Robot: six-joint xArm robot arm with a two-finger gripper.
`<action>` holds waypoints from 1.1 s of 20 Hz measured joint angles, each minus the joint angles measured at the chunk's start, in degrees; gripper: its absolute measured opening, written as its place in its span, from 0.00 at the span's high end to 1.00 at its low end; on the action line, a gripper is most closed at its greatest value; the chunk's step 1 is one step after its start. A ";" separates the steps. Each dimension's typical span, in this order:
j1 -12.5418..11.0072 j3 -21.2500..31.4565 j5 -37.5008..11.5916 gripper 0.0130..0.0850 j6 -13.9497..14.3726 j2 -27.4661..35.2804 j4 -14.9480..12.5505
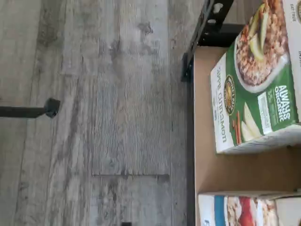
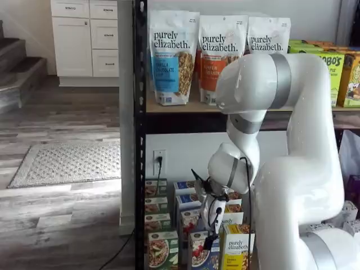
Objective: Pick up the blue and white box that is on the bottom shelf, the second box from the left
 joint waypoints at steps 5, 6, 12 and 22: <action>1.24 -0.84 0.25 0.00 5.08 0.07 -4.25; 1.48 -0.91 0.11 0.00 5.18 0.08 -4.09; 2.57 -0.58 -3.50 0.00 3.86 0.43 -1.64; 2.68 -3.80 -6.99 0.00 3.14 4.74 -1.13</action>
